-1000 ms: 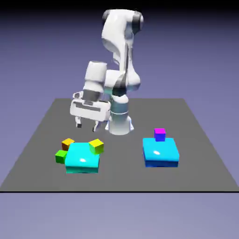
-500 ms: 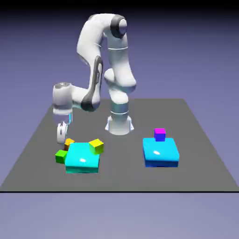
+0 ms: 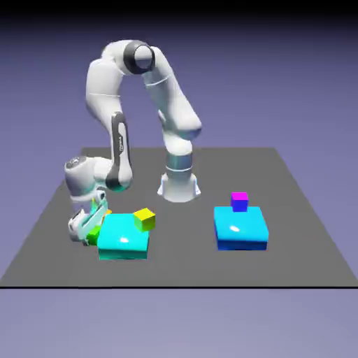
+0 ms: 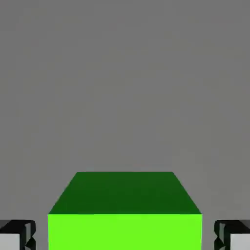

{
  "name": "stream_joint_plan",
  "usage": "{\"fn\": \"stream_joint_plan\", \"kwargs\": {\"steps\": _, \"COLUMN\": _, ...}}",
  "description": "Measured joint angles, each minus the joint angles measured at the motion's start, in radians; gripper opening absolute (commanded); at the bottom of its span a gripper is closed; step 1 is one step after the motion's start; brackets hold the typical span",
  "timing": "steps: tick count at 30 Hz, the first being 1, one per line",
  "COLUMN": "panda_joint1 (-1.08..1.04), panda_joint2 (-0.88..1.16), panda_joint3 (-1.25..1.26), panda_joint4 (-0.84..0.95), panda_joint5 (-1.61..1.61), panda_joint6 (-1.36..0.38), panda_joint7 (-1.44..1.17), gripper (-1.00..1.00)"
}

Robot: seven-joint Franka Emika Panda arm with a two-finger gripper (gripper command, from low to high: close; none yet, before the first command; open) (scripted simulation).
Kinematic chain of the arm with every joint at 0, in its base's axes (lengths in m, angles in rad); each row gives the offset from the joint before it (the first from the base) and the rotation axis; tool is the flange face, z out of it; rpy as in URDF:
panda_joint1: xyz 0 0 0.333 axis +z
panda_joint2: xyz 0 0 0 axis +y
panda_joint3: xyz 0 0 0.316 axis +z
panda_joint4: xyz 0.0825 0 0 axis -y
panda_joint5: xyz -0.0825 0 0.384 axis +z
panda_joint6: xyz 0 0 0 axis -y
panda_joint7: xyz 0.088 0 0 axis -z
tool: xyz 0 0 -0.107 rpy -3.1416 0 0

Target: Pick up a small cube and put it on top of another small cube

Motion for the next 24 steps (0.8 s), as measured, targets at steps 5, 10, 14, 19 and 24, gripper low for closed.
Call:
{"fn": "stream_joint_plan", "kwargs": {"steps": 5, "panda_joint1": -0.119, "panda_joint2": -0.170, "panda_joint3": 0.140, "panda_joint4": -0.030, "panda_joint5": 0.119, "panda_joint6": -0.138, "panda_joint7": -0.085, "gripper": -1.00}}
{"fn": "stream_joint_plan", "kwargs": {"steps": 10, "panda_joint1": -0.018, "panda_joint2": -0.263, "panda_joint3": 0.004, "panda_joint4": -0.089, "panda_joint5": 0.153, "panda_joint6": -0.175, "panda_joint7": -0.259, "gripper": -1.00}}
{"fn": "stream_joint_plan", "kwargs": {"steps": 14, "panda_joint1": 0.081, "panda_joint2": -0.357, "panda_joint3": -0.132, "panda_joint4": -0.148, "panda_joint5": 0.186, "panda_joint6": -0.212, "panda_joint7": -0.433, "gripper": -1.00}}
{"fn": "stream_joint_plan", "kwargs": {"steps": 19, "panda_joint1": 0.210, "panda_joint2": -0.474, "panda_joint3": -0.303, "panda_joint4": -0.221, "panda_joint5": 0.229, "panda_joint6": -0.258, "panda_joint7": -0.651, "gripper": -1.00}}
{"fn": "stream_joint_plan", "kwargs": {"steps": 24, "panda_joint1": 0.282, "panda_joint2": -0.504, "panda_joint3": -0.393, "panda_joint4": -0.264, "panda_joint5": 0.263, "panda_joint6": -0.248, "panda_joint7": -0.781, "gripper": -1.00}}
